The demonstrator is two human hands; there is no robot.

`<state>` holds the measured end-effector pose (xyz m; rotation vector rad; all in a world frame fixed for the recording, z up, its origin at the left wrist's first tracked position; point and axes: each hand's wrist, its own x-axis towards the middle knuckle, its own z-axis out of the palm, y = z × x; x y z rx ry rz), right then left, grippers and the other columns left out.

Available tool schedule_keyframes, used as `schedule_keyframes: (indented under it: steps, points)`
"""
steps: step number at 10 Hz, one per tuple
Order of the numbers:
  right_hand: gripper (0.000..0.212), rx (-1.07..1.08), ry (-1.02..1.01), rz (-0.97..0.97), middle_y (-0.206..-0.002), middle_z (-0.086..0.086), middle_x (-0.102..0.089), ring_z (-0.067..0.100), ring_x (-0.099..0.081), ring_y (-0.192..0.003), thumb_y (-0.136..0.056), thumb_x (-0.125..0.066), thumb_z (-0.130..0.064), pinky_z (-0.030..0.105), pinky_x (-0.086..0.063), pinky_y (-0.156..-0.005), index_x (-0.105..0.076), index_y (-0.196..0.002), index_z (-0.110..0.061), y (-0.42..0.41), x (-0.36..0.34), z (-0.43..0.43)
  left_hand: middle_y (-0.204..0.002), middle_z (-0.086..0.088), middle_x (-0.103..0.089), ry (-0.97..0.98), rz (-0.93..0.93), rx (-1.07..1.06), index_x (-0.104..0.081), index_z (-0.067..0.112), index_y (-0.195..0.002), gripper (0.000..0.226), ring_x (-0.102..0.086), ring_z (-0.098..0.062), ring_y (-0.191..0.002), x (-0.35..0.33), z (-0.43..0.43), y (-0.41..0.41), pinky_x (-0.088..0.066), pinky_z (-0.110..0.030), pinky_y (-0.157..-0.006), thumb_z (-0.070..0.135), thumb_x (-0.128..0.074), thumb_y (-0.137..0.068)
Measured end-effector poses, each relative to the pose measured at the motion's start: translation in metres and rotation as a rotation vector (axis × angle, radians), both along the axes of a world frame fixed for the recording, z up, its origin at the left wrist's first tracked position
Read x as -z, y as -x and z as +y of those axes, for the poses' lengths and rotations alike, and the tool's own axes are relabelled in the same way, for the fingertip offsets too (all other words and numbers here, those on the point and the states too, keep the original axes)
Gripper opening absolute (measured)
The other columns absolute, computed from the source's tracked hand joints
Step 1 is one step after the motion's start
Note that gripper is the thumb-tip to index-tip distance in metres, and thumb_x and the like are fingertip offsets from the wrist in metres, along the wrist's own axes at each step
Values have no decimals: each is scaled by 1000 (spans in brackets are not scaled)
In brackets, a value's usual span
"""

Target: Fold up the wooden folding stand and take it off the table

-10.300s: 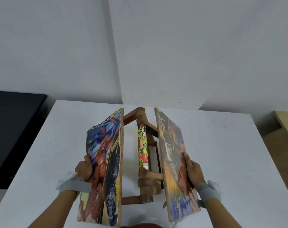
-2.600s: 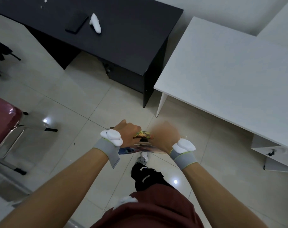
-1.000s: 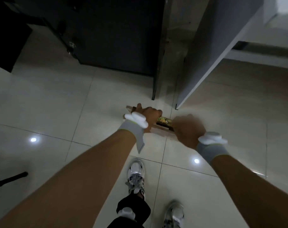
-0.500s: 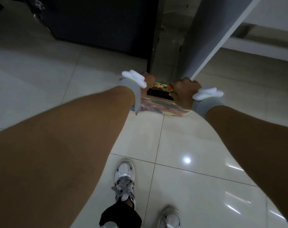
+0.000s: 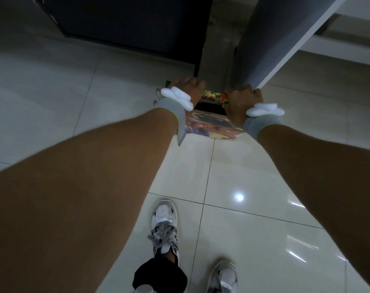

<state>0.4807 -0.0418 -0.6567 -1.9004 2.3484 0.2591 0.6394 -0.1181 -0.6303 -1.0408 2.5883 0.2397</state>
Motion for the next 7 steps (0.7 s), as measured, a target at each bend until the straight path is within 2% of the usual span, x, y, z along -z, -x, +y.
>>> schedule_keyframes:
  steps: [1, 2, 3, 5, 7]
  points:
    - [29, 127, -35, 9, -112, 19, -60, 39, -47, -112, -83, -57, -18, 45, -36, -91, -60, -112, -13, -2, 4, -11, -157, -12, -26, 88, 103, 81, -21, 8, -151, 72, -25, -26, -147, 4, 11, 0, -25, -40, -114, 14, -53, -87]
    - [42, 187, -86, 15, -120, 18, -55, 38, -46, -116, -79, -59, -20, 47, -34, -95, -54, -120, -14, -5, 3, -17, -164, -12, -7, 58, 99, 54, -7, 10, -155, 76, -7, -28, -152, 7, 13, 7, -16, -44, -120, 18, -48, -92]
    - [52, 171, -100, 34, -123, 18, -53, 37, -45, -117, -75, -62, -22, 47, -33, -96, -49, -124, -12, -10, 4, -15, -164, -17, 2, 45, 70, 39, 0, 12, -156, 77, 0, -32, -152, 9, 14, 11, -13, -48, -121, 27, -45, -96]
    - [66, 178, 32, -28, -131, 18, -48, 36, -41, -124, -72, -65, -21, 48, -30, -105, -40, -133, -9, -16, -5, -4, -162, -23, 8, 73, 116, -19, 4, 9, -155, 61, 7, -37, -151, 13, 21, 16, -6, -49, -123, 25, -25, -103]
    - [72, 160, 109, -103, -142, 16, -42, 34, -37, -131, -75, -63, -26, 47, -27, -109, -35, -139, -9, -16, -16, 0, -161, -26, 6, 42, 141, -6, 4, 4, -154, 69, 5, -38, -151, 0, 22, 24, -6, -48, -123, 25, -35, -101]
